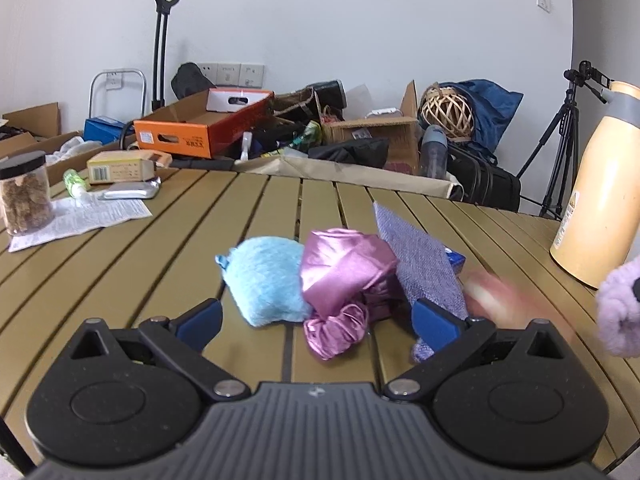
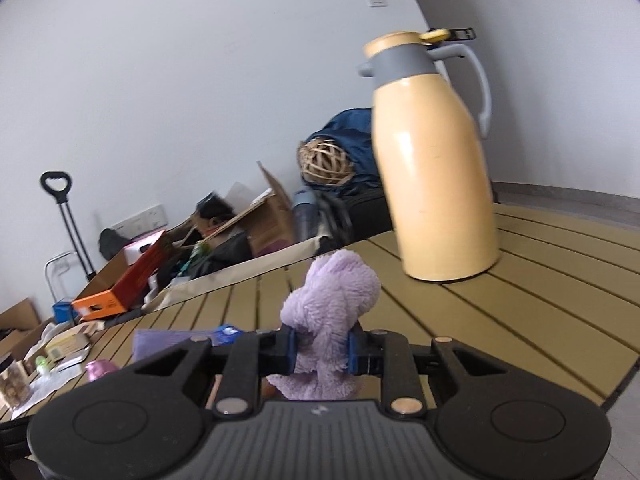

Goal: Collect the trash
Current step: 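Grasp the lilac fuzzy cloth with right gripper while left tool approaches the pink scrunchie, then close left gripper on the pink satin scrunchie and lift it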

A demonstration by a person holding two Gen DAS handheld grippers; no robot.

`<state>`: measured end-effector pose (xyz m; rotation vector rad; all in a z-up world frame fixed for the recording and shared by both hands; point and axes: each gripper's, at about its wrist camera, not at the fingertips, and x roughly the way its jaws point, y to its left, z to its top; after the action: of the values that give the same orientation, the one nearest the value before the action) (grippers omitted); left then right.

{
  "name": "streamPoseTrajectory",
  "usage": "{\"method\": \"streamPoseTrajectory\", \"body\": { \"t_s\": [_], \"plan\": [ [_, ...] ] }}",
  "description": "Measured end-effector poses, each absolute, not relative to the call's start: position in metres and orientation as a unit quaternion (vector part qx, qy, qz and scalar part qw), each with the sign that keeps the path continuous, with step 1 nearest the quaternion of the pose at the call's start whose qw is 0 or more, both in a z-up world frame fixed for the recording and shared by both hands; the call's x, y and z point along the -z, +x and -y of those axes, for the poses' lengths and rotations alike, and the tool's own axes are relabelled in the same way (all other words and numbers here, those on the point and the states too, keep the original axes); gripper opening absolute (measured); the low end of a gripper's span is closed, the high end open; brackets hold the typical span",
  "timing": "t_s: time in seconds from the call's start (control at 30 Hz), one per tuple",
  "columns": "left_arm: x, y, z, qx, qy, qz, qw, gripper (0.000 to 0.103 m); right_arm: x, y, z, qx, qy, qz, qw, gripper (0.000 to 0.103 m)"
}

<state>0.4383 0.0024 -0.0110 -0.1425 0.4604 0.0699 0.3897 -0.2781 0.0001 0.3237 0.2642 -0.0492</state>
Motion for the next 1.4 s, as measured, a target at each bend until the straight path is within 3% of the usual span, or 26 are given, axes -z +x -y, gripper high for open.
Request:
{"method": "streamPoseTrajectory", "body": {
  "t_s": [0.23, 0.6, 0.63, 0.67, 0.73, 1.4],
  "plan": [
    [0.014, 0.453, -0.001, -0.033, -0.077, -0.227, 0.970, 0.085, 0.007, 0.389, 0.294, 0.040, 0.164, -0.134, 0.976, 0.022],
    [0.014, 0.472, 0.004, -0.020, -0.069, -0.230, 0.971, 0.073, 0.013, 0.393, 0.297, 0.044, 0.149, -0.146, 0.977, 0.022],
    [0.015, 0.474, 0.002, -0.022, -0.072, -0.233, 0.969, 0.061, 0.014, 0.394, 0.297, 0.044, 0.148, -0.148, 0.977, 0.022],
    [0.016, 0.476, 0.000, -0.017, -0.077, -0.241, 0.967, 0.043, 0.014, 0.395, 0.297, 0.044, 0.147, -0.149, 0.977, 0.022],
    [0.018, 0.480, -0.004, -0.010, -0.088, -0.252, 0.964, 0.023, 0.015, 0.395, 0.297, 0.045, 0.146, -0.151, 0.977, 0.022],
    [-0.018, 0.418, -0.019, 0.002, -0.081, -0.168, 0.982, 0.017, 0.013, 0.379, 0.296, 0.017, 0.153, -0.145, 0.977, 0.022]
  ]
}}
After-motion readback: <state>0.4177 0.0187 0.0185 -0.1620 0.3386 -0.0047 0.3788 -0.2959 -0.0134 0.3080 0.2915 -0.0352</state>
